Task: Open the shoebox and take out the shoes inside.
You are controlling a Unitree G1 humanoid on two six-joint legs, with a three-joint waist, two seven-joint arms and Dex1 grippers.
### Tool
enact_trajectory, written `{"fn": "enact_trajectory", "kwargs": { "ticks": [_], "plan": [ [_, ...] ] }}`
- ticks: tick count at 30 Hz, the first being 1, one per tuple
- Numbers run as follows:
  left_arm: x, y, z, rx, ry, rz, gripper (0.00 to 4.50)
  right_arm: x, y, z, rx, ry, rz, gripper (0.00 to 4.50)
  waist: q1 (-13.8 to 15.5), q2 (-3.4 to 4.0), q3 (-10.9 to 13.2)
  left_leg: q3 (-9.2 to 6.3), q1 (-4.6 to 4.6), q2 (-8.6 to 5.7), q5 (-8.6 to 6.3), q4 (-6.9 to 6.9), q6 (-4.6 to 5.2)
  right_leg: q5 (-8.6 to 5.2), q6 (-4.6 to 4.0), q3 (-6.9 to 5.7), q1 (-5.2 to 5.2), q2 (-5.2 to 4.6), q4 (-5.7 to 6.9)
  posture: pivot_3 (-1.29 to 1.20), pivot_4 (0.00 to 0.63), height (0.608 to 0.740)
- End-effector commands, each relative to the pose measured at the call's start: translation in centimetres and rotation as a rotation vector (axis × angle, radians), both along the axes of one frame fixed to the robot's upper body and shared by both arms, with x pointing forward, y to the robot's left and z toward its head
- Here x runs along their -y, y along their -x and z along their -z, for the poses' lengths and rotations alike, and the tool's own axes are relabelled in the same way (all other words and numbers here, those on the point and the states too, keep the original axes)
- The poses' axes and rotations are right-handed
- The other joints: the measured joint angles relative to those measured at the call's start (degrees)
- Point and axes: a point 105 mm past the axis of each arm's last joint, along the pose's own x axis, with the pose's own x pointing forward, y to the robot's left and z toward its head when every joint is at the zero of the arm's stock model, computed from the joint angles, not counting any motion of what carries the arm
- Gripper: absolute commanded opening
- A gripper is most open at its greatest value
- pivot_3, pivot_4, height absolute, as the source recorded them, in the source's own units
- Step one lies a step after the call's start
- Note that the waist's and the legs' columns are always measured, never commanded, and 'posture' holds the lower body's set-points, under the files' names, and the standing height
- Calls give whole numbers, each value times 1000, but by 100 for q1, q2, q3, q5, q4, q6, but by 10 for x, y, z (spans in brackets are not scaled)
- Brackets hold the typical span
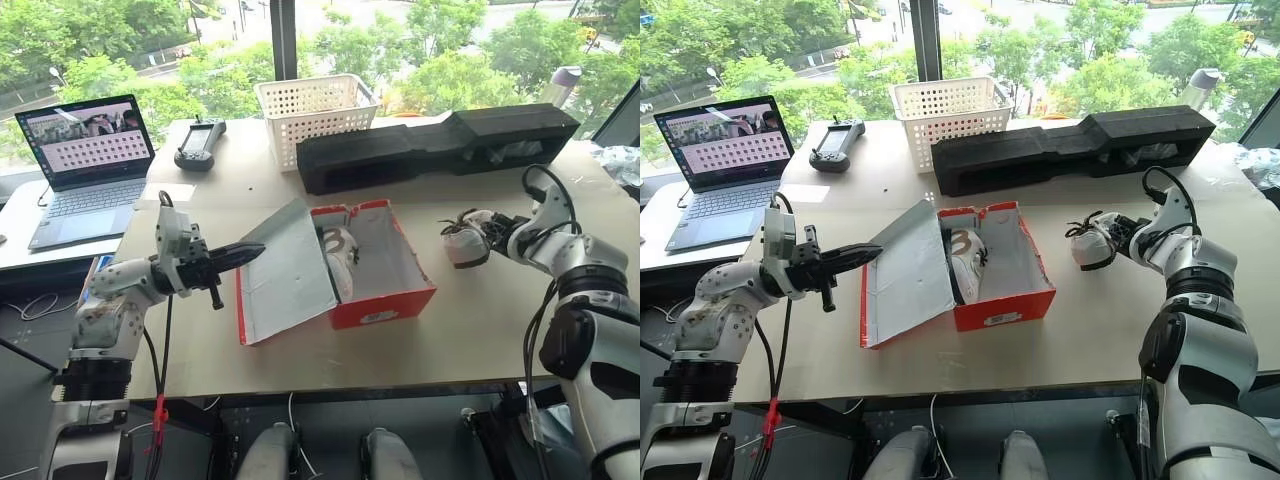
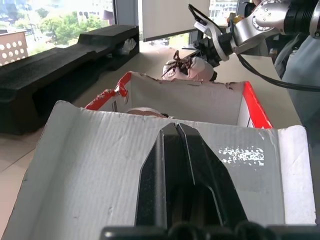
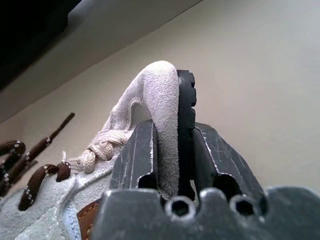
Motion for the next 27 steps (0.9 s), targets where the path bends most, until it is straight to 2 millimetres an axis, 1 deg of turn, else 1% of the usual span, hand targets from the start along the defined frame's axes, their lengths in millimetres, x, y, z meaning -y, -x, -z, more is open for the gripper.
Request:
{"fn": "enact_trajectory", "kwargs": {
  "ticks": [1,3,7,9,10,11,12,13,14,17,18,19,22,24,25,27],
  "plan": [
    [-1,3,-20,61,24,14,0,8,-6,-59,147,120,-20,3948,10,1,1,0,-1,0,0,0,0,0,1,0,-1,-1,-1,0,150,731],
    [-2,6,-26,70,38,27,0,2,-8,-83,197,142,-60,3948,6,5,3,0,-5,0,0,0,0,0,1,1,-6,-1,0,0,150,731],
    [-3,11,-36,72,62,38,0,-17,-5,-126,297,142,-162,3948,-11,14,9,0,-9,2,0,-1,0,-1,0,1,-13,0,3,0,150,731],
    [-5,13,-41,70,82,41,0,-31,-3,-145,341,147,-227,3948,-30,14,9,0,-9,5,0,-1,0,-1,-1,2,-13,3,4,0,150,731],
    [-5,14,-43,70,93,42,0,-40,-1,-153,360,134,-261,3948,-32,14,9,0,-8,7,0,-1,0,-1,-1,2,-12,4,4,0,150,731],
    [-6,14,-44,69,108,42,0,-54,0,-160,381,114,-318,3948,-33,14,9,0,-7,7,0,-1,0,-1,-1,2,-12,4,4,0,150,731],
    [-6,15,-45,68,117,41,0,-64,1,-165,392,100,-355,3948,-32,14,9,0,-7,8,0,0,0,-1,-1,2,-12,4,5,0,150,731],
    [-7,15,-45,66,124,40,0,-80,3,-170,408,56,-411,3948,-30,14,9,0,-7,8,0,0,0,-1,-1,3,-12,4,5,0,150,731],
    [-7,16,-44,63,139,39,0,-100,5,-174,417,-1,-486,3948,-30,14,9,0,-6,8,0,1,0,-1,-1,3,-11,4,5,0,150,731],
    [-8,17,-40,65,168,35,0,-138,11,-178,424,-121,-607,3948,-32,14,9,0,-6,13,-1,1,0,0,-1,6,-12,5,6,0,150,731],
    [-8,17,-38,65,174,33,0,-146,13,-178,422,-152,-627,3948,-25,14,9,0,-6,12,-1,1,0,0,-1,6,-12,4,7,0,150,731],
    [-8,17,-33,55,184,27,0,-162,13,-172,397,-189,-662,3948,-9,14,9,0,-6,12,-1,0,0,0,-1,5,-12,4,6,0,150,731],
    [-4,17,-25,41,209,21,0,-195,15,-153,325,-237,-720,3948,15,14,9,-1,-8,10,-1,0,1,1,-2,3,-14,1,9,0,150,731],
    [-2,18,-23,40,219,22,0,-211,17,-141,286,-245,-738,3948,29,14,9,-2,-9,10,-1,1,1,2,-3,2,-14,-1,10,0,150,731],
    [-1,19,-22,39,223,23,0,-215,17,-138,276,-247,-740,3948,32,14,9,-2,-9,9,-1,1,1,2,-3,1,-14,-2,12,0,150,731],
    [1,19,-18,35,229,22,0,-232,22,-123,218,-231,-773,3948,48,14,9,-4,-9,4,-1,2,1,3,-1,-2,-12,-3,11,0,150,731]
  ]
}}
